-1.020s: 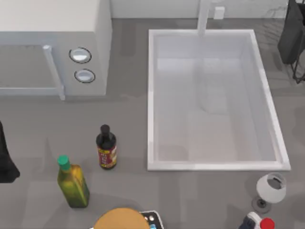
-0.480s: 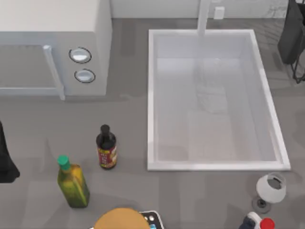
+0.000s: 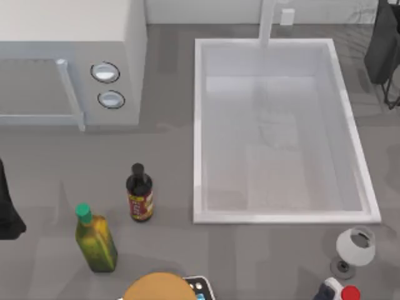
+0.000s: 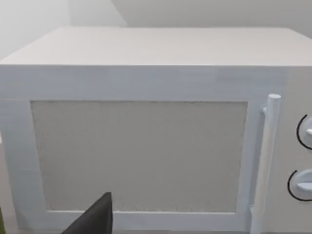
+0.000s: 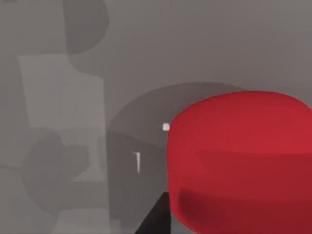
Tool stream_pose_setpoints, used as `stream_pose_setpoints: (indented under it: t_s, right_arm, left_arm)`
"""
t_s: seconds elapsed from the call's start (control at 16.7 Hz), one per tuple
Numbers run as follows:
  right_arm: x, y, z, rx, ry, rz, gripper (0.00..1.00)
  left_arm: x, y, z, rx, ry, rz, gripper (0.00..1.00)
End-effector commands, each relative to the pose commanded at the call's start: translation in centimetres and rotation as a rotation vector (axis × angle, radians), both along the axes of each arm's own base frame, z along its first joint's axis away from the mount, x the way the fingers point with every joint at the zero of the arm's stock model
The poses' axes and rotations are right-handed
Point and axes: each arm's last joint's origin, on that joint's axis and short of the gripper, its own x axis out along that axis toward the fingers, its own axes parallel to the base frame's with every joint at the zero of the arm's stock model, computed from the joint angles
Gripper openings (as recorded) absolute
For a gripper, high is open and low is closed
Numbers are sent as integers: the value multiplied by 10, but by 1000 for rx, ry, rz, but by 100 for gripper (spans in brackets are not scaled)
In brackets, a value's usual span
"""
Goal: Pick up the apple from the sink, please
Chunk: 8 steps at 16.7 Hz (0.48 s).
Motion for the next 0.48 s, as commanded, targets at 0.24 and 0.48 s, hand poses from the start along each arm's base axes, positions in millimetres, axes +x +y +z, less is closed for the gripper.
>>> stream_pose_setpoints:
  t_s: [0.24,0.48]
  right_arm:
    - [0,0,0,0,0,0,100]
    - [0,0,0,0,0,0,100]
  left_arm:
    - [0,0,0,0,0,0,100]
    - [0,0,0,0,0,0,100]
